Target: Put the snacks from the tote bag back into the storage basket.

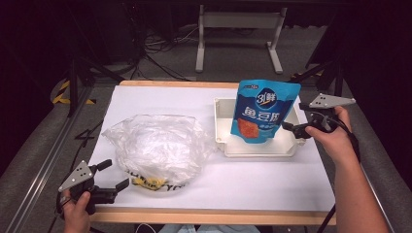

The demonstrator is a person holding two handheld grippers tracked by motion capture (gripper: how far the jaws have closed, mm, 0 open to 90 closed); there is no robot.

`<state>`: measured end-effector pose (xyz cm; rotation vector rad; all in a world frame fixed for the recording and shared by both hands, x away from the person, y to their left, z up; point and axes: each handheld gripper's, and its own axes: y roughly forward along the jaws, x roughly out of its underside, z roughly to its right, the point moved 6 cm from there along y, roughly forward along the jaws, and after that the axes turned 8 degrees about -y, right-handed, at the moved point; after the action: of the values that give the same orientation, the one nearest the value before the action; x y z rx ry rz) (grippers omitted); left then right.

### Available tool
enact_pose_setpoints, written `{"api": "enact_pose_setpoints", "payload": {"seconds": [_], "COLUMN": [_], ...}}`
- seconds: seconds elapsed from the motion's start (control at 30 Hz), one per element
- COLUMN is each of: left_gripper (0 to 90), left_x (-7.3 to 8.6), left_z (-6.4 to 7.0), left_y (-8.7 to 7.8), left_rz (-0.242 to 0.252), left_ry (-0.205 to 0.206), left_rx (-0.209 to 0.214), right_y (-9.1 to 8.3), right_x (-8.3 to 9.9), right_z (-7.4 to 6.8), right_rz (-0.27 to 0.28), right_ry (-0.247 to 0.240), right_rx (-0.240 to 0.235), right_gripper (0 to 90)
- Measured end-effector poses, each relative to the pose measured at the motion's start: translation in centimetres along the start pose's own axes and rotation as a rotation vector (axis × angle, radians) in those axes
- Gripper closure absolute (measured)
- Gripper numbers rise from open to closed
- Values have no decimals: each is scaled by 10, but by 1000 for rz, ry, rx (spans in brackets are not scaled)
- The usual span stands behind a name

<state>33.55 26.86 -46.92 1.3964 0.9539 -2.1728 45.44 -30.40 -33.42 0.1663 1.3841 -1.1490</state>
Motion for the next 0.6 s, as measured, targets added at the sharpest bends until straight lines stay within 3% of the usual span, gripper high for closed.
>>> {"api": "enact_pose_setpoints", "payload": {"seconds": [0.3, 0.43, 0.6], "left_gripper": [19, 20, 19], "left_x": [0, 0, 0], "left_z": [1, 2, 2], "left_y": [0, 0, 1], "left_rz": [2, 1, -1], "left_ry": [6, 7, 10], "left_rx": [1, 2, 1], "right_y": [-31, -41, -47], "right_x": [0, -1, -2], "right_z": [-17, -25, -39], "right_rz": [21, 34, 46], "right_ry": [9, 11, 12], "right_rx": [17, 1, -53], "right_gripper": [46, 46, 46]}}
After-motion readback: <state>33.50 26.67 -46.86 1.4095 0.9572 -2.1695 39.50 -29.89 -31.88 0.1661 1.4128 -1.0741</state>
